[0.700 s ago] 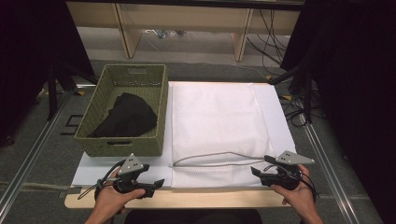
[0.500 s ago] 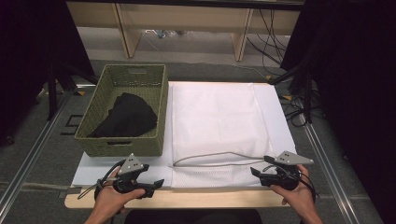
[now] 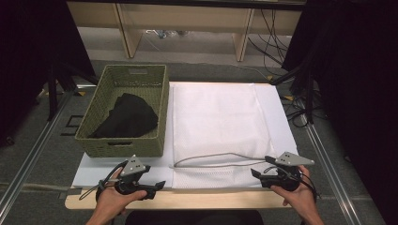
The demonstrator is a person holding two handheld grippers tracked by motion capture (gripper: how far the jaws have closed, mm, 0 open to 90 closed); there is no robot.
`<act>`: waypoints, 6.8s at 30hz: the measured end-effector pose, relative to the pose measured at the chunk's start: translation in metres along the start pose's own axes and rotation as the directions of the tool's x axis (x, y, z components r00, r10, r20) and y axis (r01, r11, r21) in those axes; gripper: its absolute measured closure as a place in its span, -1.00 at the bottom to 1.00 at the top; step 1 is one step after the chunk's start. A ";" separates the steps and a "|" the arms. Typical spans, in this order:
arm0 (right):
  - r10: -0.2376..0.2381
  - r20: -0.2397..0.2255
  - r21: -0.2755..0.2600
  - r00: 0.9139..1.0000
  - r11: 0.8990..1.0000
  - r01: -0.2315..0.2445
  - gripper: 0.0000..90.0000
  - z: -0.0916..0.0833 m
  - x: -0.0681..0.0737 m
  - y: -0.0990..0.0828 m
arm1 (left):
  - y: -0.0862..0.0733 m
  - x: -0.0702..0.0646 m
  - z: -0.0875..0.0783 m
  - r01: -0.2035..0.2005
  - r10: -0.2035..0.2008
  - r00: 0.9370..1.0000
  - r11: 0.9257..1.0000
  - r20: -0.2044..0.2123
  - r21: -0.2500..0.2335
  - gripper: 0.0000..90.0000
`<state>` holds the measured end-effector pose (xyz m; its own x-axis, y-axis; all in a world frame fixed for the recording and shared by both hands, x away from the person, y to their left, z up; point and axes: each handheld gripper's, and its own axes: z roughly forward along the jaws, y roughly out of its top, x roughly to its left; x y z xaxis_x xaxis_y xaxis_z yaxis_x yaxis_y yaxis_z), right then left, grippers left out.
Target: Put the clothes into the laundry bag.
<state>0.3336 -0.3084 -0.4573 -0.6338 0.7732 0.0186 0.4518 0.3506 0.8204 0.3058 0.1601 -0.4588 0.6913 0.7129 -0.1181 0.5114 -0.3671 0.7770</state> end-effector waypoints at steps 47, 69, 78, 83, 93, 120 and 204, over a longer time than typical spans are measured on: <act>-0.309 -0.023 0.127 0.951 0.942 0.310 -0.17 0.078 0.014 0.045 | 0.002 -0.001 0.002 -0.021 0.021 1.000 1.000 0.002 -0.002 -0.53; -0.403 -0.059 0.185 0.913 0.895 0.407 0.56 0.104 0.019 0.058 | 0.003 -0.003 0.003 -0.003 0.003 1.000 1.000 -0.007 -0.013 -0.53; -0.404 -0.102 0.179 0.909 0.892 0.416 0.88 0.109 0.017 0.064 | 0.003 0.000 -0.001 -0.015 0.015 1.000 1.000 -0.004 -0.007 -0.53; -0.386 -0.119 0.148 0.915 0.904 0.401 0.95 0.106 0.013 0.067 | 0.003 -0.001 0.001 -0.011 0.011 1.000 1.000 -0.004 -0.012 -0.53; -0.387 -0.130 0.155 0.913 0.901 0.405 0.99 0.103 0.008 0.079 | 0.003 0.001 0.000 -0.008 0.008 1.000 1.000 0.002 -0.013 -0.53; -0.417 -0.089 0.069 0.905 0.903 0.423 1.00 0.091 0.001 0.128 | 0.012 -0.002 -0.005 -0.007 0.008 1.000 0.998 0.006 -0.061 -0.53; -0.461 -0.112 0.059 0.880 0.881 0.469 0.99 0.088 0.003 0.141 | 0.096 0.235 0.051 0.228 -0.118 0.951 0.893 -0.285 0.389 -0.28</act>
<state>0.4504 -0.2097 -0.3923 -0.8367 0.4595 -0.2979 0.1378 0.7031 0.6976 0.5432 0.2621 -0.4439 0.4513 0.8919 -0.0281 0.8126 -0.3978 0.4261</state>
